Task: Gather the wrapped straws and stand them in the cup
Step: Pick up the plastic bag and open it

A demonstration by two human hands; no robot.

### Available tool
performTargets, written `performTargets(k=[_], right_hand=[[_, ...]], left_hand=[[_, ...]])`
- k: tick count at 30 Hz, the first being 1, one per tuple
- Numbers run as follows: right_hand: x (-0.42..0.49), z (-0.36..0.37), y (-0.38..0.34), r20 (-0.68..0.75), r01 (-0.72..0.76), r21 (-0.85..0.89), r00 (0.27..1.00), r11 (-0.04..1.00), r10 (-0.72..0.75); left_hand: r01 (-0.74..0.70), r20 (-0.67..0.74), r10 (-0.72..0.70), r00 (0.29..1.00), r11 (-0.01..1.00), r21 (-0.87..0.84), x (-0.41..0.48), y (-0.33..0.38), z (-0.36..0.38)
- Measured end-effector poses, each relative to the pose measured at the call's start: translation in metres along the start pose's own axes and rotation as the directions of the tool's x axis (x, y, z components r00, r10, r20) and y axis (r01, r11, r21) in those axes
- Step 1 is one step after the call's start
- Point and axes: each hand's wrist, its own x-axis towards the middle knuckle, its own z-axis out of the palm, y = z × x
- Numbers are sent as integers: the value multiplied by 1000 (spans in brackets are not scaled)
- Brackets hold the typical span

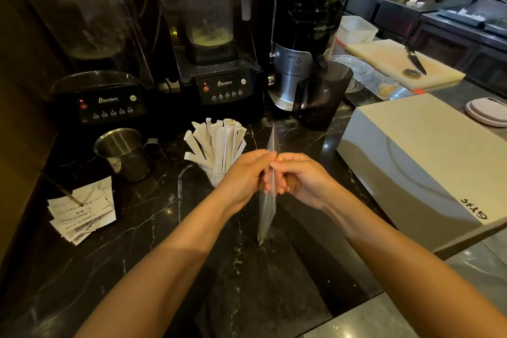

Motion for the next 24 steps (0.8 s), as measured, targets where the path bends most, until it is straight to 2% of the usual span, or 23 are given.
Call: performTargets(k=[14,18,19,22,24], right_hand=[[-9,-1,11,-24,26,81,999,996,-25],[-9,-7,14,-111,12,280,994,960,20],[-9,-8,15,-112,0,280,993,960,33],[-10,-10,13,-55,-27,125,998,992,34],[-10,-13,5,-49,-32,25,998,999,33]], left_hand=[[-61,-13,60,998,996,-61,-6,-10,6],[-49,-45,41,998,978,-201,-7,-13,3],[-43,-37,37,999,980,-194,-7,-14,1],[-26,42,29,999,998,-51,-8,-10,-9],[-19,40,17,999,999,45,-8,-2,-18]])
